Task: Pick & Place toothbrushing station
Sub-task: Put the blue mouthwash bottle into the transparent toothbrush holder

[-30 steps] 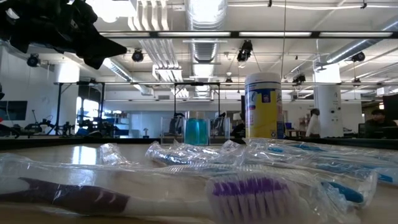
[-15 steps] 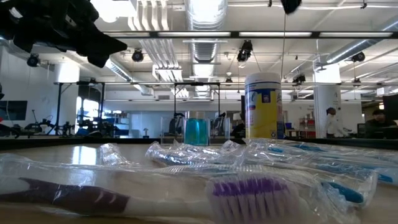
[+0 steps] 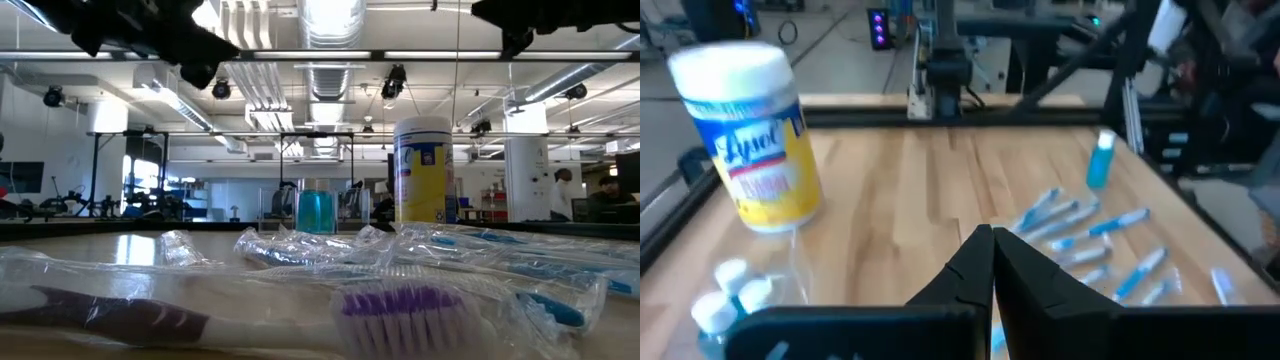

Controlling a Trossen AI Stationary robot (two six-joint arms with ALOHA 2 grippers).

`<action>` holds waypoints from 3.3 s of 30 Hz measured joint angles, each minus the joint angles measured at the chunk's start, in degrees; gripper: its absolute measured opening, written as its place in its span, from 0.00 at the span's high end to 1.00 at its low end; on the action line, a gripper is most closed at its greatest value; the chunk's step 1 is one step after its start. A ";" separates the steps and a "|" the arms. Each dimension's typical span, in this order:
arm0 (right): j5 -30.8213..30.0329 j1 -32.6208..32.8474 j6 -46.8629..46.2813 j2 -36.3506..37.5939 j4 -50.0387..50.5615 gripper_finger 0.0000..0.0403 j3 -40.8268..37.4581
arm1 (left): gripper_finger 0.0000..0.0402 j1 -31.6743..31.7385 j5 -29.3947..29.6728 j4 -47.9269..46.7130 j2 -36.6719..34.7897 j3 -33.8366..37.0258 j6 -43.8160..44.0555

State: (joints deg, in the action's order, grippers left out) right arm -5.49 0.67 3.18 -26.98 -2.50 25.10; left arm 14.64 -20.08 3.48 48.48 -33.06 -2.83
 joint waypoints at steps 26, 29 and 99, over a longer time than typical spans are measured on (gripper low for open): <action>-1.73 0.22 -11.04 -6.18 45.29 0.97 23.22 | 0.95 0.80 3.52 11.99 -17.67 18.40 8.95; -3.45 0.24 -13.51 -10.02 50.99 0.97 27.78 | 0.95 0.86 3.52 12.03 -19.96 20.13 9.23; 8.93 41.11 -55.83 -75.21 69.39 0.39 58.03 | 0.97 0.95 3.65 4.53 -31.77 26.80 8.21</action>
State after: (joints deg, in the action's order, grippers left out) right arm 3.44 41.78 -52.64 -102.19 66.89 83.13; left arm 15.59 -16.43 8.01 16.71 -6.26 5.39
